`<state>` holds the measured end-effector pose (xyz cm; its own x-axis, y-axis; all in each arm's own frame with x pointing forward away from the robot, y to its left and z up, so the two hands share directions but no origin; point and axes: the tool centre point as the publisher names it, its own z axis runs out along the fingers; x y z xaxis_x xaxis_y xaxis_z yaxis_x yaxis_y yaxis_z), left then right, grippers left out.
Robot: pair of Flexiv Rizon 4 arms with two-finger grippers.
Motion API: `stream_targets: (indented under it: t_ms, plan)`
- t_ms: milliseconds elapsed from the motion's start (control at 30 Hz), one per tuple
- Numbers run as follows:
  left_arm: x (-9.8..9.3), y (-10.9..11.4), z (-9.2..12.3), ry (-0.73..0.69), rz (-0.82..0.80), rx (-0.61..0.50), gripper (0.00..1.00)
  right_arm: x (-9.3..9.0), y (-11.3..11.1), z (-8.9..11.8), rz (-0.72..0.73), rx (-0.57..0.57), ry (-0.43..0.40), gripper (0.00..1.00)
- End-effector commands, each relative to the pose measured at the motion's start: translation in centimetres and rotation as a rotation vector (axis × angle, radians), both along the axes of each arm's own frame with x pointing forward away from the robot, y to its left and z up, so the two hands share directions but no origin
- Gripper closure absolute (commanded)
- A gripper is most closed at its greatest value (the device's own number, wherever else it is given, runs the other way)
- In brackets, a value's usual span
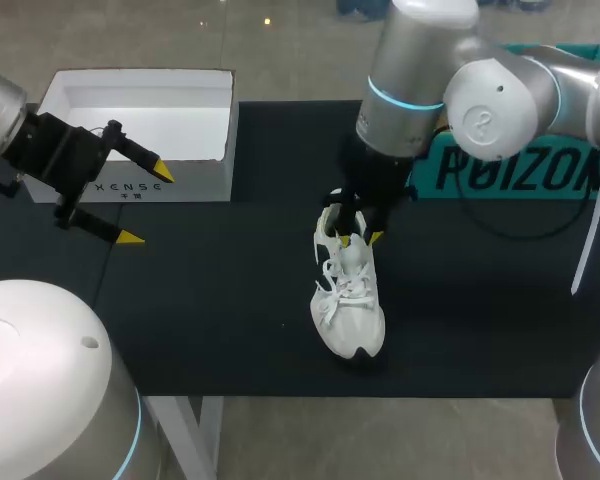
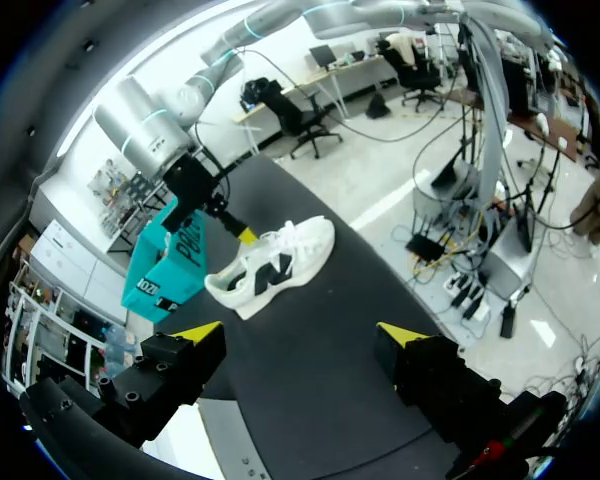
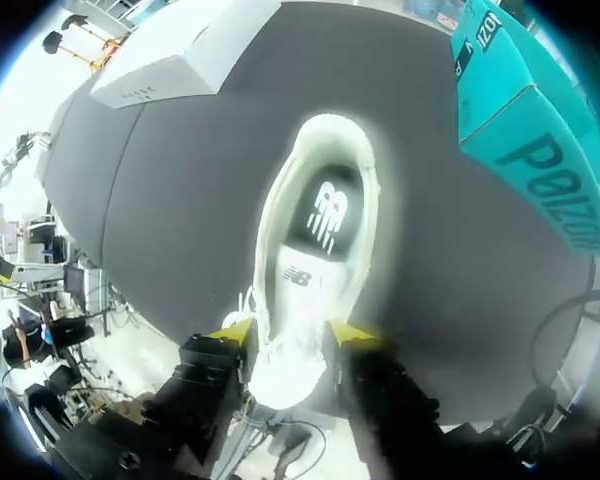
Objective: Take the shoe out of the shoebox, open the shoe tongue, remove and reinsert the insole, then place the shoe into the shoebox
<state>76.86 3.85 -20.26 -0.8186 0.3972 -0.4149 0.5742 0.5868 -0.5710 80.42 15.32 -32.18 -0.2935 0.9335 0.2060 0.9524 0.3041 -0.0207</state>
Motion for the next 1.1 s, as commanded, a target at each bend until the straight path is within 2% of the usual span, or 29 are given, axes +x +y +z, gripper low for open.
stream_targets:
  t_ms: [33,300,533,833,1000,1067,1100]
  plan:
    - [-0.1,0.0,0.0,0.0,0.0,0.005,0.0,0.3,0.5,-1.1,-0.003,0.002,0.015,1.0]
    - [-0.1,0.0,0.0,0.0,0.0,0.005,0.0,1.0,1.1,-3.5,-0.015,0.002,0.049,1.0]
    - [-0.1,0.0,0.0,0.0,0.0,0.005,0.0,1.0,1.2,-4.5,-0.016,-0.004,0.065,1.0]
    - [-0.1,0.0,0.0,0.0,0.0,0.005,0.0,1.5,1.1,-0.7,0.014,-0.01,-0.025,1.0]
    - [-0.1,0.0,0.0,0.0,0.0,0.005,0.0,3.2,1.4,1.7,0.067,-0.006,-0.076,0.96]
    - [-0.1,0.0,0.0,0.0,0.0,0.005,0.0,3.2,1.4,1.7,0.067,-0.006,-0.076,0.96]
    - [-0.1,0.0,0.0,0.0,0.0,0.005,0.0,3.3,1.1,1.5,0.179,-0.02,-0.136,0.96]
